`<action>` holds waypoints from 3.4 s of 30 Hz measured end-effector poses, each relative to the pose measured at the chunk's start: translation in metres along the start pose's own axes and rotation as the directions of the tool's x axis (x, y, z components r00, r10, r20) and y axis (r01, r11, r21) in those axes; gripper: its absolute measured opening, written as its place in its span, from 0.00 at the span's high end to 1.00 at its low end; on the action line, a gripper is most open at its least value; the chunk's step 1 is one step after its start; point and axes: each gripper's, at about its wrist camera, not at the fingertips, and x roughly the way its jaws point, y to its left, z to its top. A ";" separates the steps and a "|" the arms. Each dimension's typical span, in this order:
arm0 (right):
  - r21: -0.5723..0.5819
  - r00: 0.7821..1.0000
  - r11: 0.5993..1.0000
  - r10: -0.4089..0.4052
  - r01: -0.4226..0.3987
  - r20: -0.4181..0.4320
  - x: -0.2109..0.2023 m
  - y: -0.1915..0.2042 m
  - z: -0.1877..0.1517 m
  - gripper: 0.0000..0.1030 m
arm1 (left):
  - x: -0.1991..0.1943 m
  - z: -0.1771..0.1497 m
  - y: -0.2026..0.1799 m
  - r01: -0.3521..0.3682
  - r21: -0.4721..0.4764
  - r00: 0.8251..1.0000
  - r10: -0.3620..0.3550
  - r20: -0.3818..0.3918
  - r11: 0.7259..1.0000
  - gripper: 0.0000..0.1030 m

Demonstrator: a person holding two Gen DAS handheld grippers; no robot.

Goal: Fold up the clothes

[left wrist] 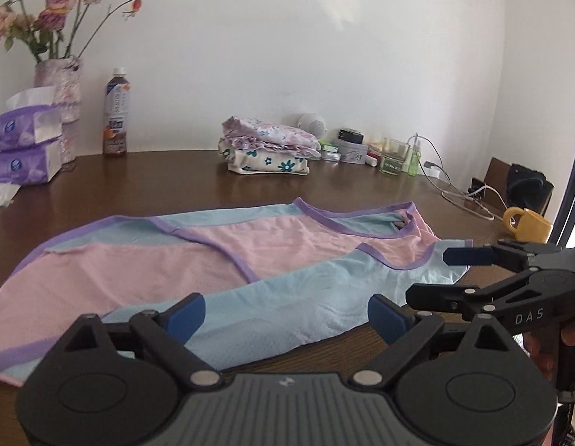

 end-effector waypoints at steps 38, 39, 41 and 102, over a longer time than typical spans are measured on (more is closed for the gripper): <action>0.054 0.993 0.998 -0.038 0.031 0.115 -0.016 0.021 -0.028 0.00 | -0.025 -0.036 0.012 -0.088 -0.175 0.994 0.098 0.050 0.981 0.00; 0.054 0.993 0.998 -0.037 0.031 0.114 -0.016 0.021 -0.028 0.00 | -0.026 -0.036 0.012 -0.087 -0.177 0.994 0.098 0.050 0.980 0.00; 0.053 0.993 0.998 -0.039 0.033 0.111 -0.015 0.021 -0.028 0.00 | -0.025 -0.036 0.012 -0.088 -0.180 0.994 0.098 0.047 0.980 0.00; 0.159 0.998 0.987 0.014 -0.023 0.057 -0.006 0.005 -0.026 0.00 | -0.023 -0.036 0.018 -0.077 -0.221 0.996 0.086 0.031 0.972 0.00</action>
